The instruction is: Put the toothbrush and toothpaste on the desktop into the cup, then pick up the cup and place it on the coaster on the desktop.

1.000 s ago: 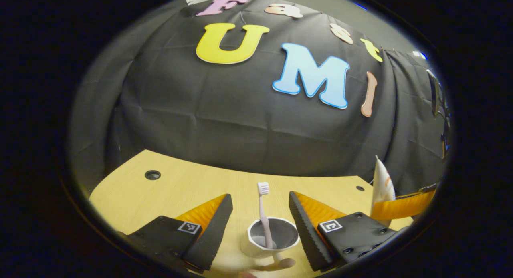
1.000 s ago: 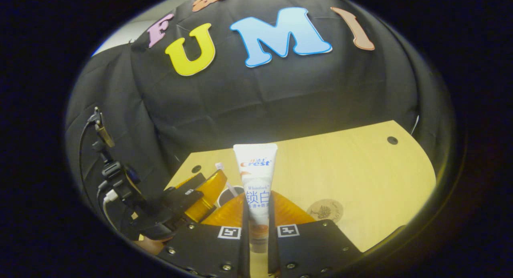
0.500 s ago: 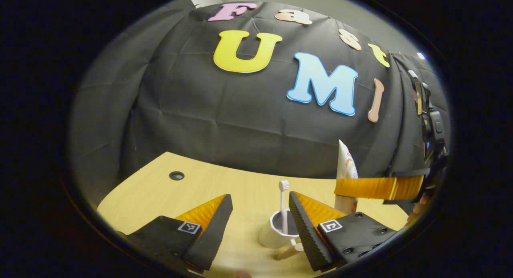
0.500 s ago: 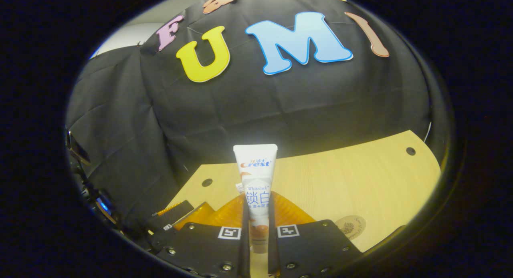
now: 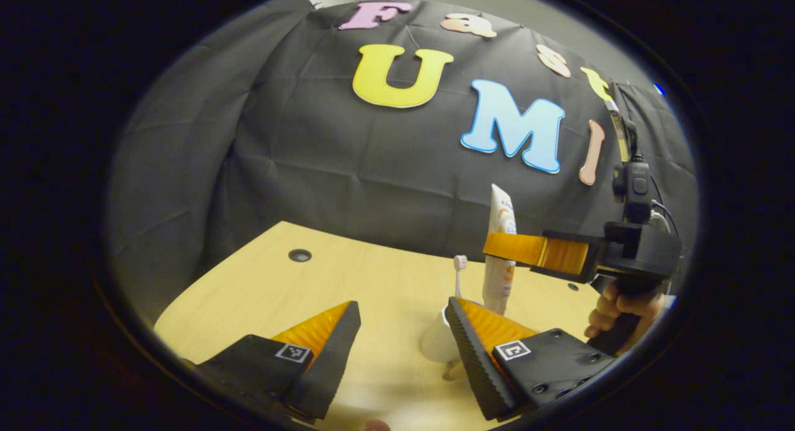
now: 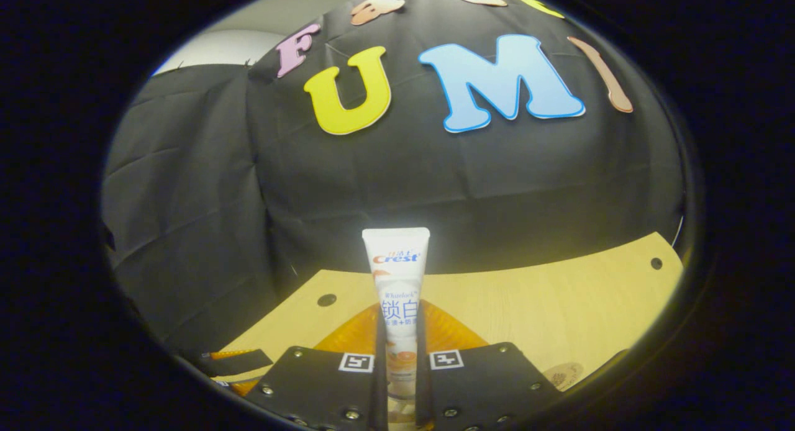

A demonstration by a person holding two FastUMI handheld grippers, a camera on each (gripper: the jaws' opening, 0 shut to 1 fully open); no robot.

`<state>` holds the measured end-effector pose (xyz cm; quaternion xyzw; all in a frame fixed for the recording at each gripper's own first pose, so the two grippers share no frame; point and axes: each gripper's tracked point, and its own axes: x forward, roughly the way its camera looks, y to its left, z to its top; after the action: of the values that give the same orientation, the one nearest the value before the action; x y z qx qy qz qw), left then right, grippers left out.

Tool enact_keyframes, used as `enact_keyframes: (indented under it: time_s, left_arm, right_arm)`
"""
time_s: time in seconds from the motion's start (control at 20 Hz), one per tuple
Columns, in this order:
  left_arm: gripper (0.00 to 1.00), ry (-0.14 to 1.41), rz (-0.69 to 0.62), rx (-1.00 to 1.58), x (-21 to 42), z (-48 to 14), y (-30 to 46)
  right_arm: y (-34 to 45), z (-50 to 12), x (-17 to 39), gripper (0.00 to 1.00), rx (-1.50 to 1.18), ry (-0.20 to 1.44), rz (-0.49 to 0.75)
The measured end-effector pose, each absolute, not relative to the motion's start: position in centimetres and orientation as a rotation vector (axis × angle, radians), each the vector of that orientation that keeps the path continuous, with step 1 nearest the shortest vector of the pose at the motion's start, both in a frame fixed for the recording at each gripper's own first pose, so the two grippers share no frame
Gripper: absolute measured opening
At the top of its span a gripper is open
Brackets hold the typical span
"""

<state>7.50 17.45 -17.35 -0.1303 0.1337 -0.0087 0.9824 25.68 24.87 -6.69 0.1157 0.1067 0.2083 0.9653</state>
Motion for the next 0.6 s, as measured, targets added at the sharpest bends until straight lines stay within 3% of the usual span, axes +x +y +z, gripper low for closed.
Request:
enact_keyframes:
  time_s: [0.6]
  left_arm:
    - [0.92,0.323,0.044,-0.299,5.3,-19.6,20.8]
  right_arm:
    - [26.4,-12.0,26.5,0.25,0.141,0.316,0.403]
